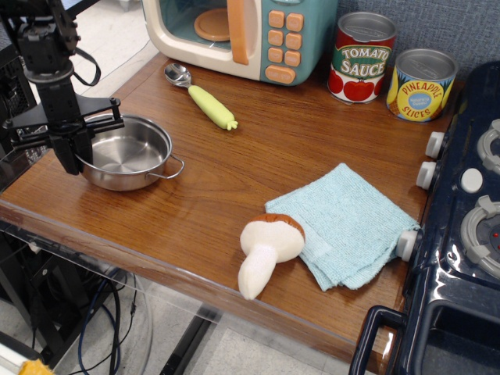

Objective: Move the silver pot to in front of the red can.

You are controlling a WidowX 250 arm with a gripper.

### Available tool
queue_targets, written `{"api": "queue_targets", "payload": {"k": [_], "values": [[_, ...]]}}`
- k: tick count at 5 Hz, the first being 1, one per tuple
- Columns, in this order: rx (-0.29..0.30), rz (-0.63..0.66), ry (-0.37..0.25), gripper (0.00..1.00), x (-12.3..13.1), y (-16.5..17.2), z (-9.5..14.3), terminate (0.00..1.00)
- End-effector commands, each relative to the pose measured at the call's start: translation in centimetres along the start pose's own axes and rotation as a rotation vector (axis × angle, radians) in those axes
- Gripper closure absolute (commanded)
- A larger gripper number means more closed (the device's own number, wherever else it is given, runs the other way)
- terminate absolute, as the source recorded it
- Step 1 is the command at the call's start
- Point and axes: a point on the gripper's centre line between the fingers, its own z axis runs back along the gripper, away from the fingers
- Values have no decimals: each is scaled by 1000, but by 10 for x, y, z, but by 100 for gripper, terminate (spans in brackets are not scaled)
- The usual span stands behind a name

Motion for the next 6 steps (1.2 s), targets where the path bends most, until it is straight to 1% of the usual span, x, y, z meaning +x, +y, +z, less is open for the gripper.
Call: {"api": "queue_targets", "payload": {"k": [1,2,3,4,5,6], "values": [[-184,-8,-46,100,-10,-48,54,0],[-275,-63,-50,100,-22,-92,70,0],[-318,-120,-9,100,-29,-137,66,0],[-294,-142,-40,100,-33,-170,56,0],[-285,-168,-40,100,-36,-190,42,0],[-276,-204,-20,100,-44,-205,28,0]]}}
